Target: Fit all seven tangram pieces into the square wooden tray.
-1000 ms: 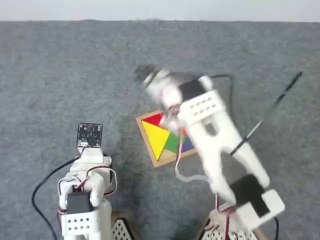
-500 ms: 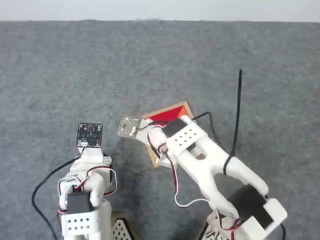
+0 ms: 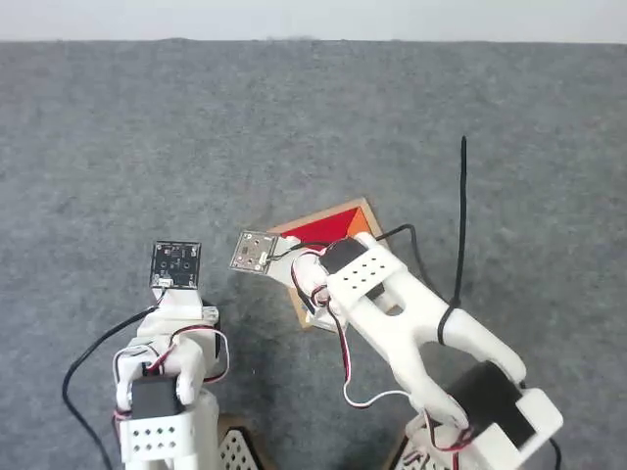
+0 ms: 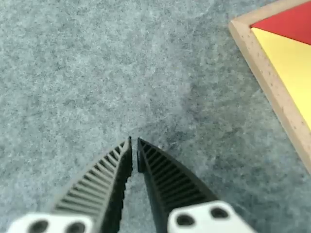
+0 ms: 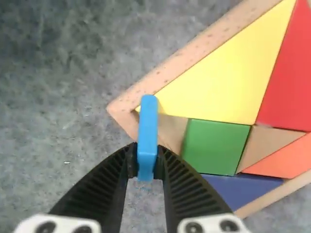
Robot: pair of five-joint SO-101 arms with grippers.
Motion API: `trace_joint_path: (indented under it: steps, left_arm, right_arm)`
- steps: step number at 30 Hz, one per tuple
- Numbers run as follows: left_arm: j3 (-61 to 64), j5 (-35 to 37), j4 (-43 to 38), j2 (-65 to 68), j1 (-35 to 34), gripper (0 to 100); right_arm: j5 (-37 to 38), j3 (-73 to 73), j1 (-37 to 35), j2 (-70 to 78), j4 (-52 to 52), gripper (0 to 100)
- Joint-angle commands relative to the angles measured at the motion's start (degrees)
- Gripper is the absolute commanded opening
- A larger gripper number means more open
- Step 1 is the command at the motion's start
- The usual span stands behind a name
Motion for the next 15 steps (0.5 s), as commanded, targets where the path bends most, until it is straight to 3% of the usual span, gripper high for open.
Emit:
trace_joint_path:
  steps: [1, 12, 15]
  left_arm:
    - [-0.75, 0.97, 0.18, -1.05, -0.09, 2]
    - [-0.75, 0.97, 0.18, -1.05, -0.09, 2]
    - [-0.75, 0.97, 0.18, -1.05, -0.09, 2]
  right_arm:
    - [1.05, -1.85, 1.54, -3.30, -0.66, 0.9]
    - [4.66, -2.64, 4.88, -3.30, -0.92, 0.9]
    - [9.05, -2.29, 4.88, -3.30, -0.75, 0.9]
